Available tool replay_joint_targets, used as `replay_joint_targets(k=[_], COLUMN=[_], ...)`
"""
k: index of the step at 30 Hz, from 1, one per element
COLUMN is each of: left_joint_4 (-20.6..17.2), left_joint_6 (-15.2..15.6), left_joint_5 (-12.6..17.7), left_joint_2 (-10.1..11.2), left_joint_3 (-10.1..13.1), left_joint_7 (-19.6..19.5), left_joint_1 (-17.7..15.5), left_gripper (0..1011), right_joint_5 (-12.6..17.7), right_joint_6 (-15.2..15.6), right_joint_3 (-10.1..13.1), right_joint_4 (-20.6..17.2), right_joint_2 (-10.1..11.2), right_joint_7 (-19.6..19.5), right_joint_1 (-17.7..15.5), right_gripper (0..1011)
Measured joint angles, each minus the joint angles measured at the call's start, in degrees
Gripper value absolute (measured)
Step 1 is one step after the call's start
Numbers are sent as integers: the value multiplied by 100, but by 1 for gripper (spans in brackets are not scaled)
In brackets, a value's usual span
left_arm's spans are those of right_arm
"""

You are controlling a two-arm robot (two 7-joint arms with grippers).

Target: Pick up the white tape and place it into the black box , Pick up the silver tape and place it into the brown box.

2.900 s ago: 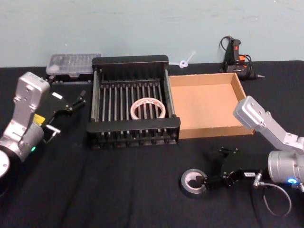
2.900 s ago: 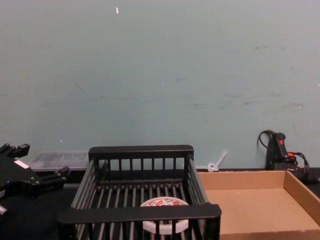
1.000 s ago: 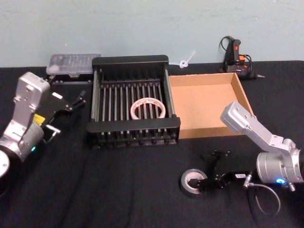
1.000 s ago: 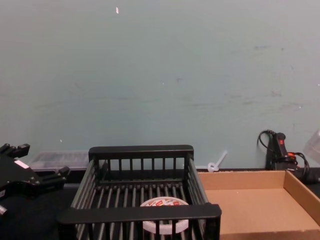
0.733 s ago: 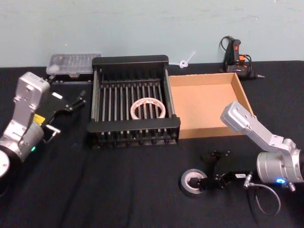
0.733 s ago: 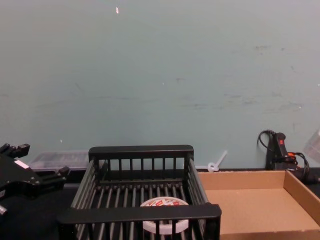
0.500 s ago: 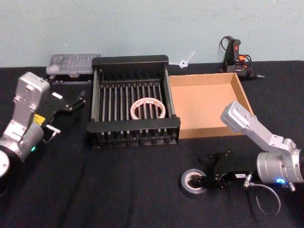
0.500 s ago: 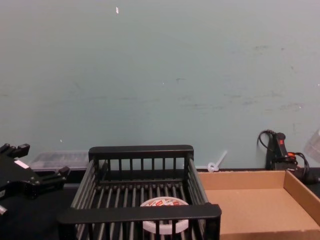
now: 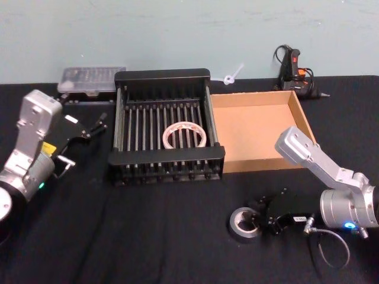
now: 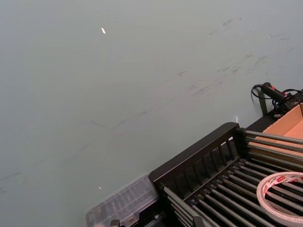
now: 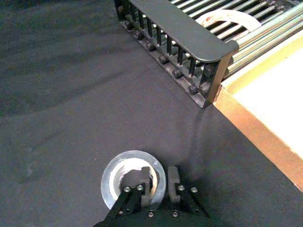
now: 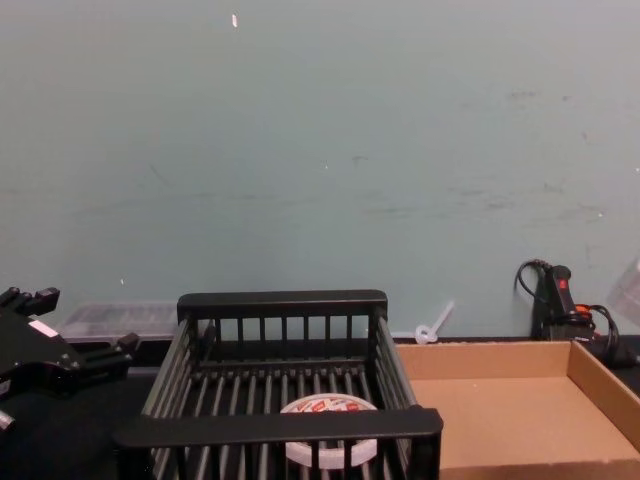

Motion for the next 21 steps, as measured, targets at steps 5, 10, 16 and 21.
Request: replay_joint_targets(k=[5, 10, 16, 21], left_joint_4=[0, 0, 0, 0], left_joint_6=[0, 0, 0, 0], left_joint_5=[0, 0, 0, 0], left_joint_2=[0, 0, 0, 0], left_joint_3=[0, 0, 0, 0], left_joint_7=[0, 0, 0, 0], left_joint_1=[0, 0, 0, 0], left_gripper=[1001, 1001, 1002, 1001], right_joint_5=[0, 0, 0, 0], right_joint_6=[0, 0, 0, 0], right_joint_3=[0, 0, 0, 0], right_joint_4=[0, 0, 0, 0], right_joint_2=[0, 0, 0, 0], right_joint_7=[0, 0, 0, 0], right_joint_1=[0, 0, 0, 0], right_gripper=[172, 170, 170, 170])
